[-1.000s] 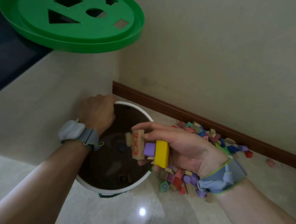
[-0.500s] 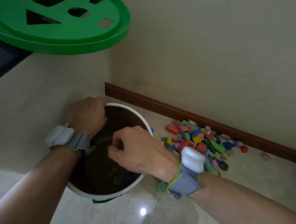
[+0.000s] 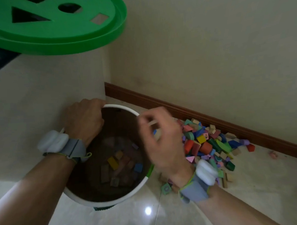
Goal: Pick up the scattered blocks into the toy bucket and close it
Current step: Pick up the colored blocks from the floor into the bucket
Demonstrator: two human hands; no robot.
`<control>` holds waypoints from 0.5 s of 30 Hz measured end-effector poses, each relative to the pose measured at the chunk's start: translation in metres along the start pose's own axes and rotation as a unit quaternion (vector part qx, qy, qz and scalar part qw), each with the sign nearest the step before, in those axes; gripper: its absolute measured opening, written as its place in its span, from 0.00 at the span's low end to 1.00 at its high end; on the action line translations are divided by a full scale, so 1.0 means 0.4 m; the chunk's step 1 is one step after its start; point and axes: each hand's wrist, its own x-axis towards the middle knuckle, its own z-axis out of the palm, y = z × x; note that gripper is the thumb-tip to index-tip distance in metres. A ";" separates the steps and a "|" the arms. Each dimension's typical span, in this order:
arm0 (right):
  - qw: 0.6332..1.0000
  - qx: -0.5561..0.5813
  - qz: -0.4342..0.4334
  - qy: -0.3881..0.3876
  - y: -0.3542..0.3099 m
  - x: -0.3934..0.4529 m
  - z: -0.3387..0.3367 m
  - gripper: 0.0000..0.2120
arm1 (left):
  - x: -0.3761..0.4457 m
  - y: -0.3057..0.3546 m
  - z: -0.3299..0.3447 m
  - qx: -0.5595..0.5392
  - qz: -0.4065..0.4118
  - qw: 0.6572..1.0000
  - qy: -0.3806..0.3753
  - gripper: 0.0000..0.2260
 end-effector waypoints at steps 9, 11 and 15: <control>0.889 -0.315 0.190 -0.274 0.453 -0.108 0.053 0.33 | 0.002 0.001 0.008 0.012 -0.007 1.000 0.022 0.17; 0.857 -0.358 0.148 -0.340 0.507 -0.133 0.080 0.38 | 0.005 0.000 0.008 0.010 -0.003 1.000 0.018 0.17; 0.828 -0.378 0.116 -0.397 0.576 -0.116 0.118 0.39 | 0.003 -0.004 0.009 0.007 -0.003 1.000 0.020 0.18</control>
